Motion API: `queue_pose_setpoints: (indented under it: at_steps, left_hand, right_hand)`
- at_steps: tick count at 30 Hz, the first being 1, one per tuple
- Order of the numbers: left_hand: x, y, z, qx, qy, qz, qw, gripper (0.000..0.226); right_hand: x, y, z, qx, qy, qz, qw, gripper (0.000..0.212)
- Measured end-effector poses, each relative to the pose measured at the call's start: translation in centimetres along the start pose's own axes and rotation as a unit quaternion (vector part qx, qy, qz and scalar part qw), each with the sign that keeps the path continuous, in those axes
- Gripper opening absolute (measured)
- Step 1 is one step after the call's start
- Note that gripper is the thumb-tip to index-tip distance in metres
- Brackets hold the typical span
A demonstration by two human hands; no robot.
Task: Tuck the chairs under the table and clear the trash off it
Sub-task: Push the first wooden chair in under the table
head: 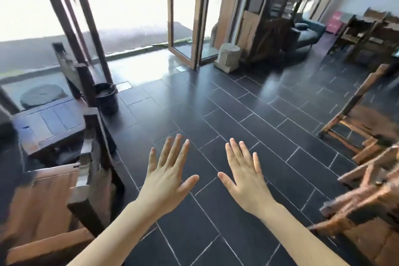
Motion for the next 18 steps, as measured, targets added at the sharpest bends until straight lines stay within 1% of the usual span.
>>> queue_pose_setpoints:
  at_steps: [2, 4, 9, 12, 14, 16, 18]
  left_hand:
    - [1.7, 1.1, -0.4, -0.005, 0.010, -0.050, 0.999, 0.082]
    - [4.2, 2.2, -0.7, -0.027, 0.005, -0.117, 0.993, 0.085]
    - [10.4, 4.5, -2.6, -0.062, 0.037, -0.231, 0.970, 0.085]
    - [14.5, 7.0, -3.4, -0.084, 0.037, -0.272, 0.958, 0.085]
    - [17.0, 9.2, -3.8, -0.076, 0.045, -0.294, 0.952, 0.089]
    - [18.9, 11.9, -4.0, -0.073, 0.038, -0.304, 0.949, 0.094]
    - [20.7, 14.9, -4.2, -0.069, 0.030, -0.306, 0.949, 0.091]
  right_hand:
    - [0.7, 4.1, 0.2, 0.019, 0.017, -0.051, 0.998, 0.082]
    - [2.1, 8.6, 0.8, 0.029, 0.019, -0.119, 0.992, 0.078]
    - [7.8, 18.7, 2.0, 0.040, 0.035, -0.241, 0.969, 0.076]
    - [11.3, 23.9, 3.0, 0.053, 0.033, -0.290, 0.955, 0.079]
    - [13.3, 27.0, 3.2, 0.056, 0.031, -0.305, 0.950, 0.079]
    - [14.7, 30.4, 3.0, 0.062, 0.030, -0.314, 0.947, 0.080]
    - [15.7, 34.5, 2.5, 0.054, 0.023, -0.327, 0.943, 0.079]
Point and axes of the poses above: each hand's wrist, its own y-axis towards the middle knuckle, its own z-axis out of the palm, x = y × z, the point moved 3 cm from there along y, towards the middle knuckle, and after that the axes turned 2 degrees about -x, right-handed, at the moved point
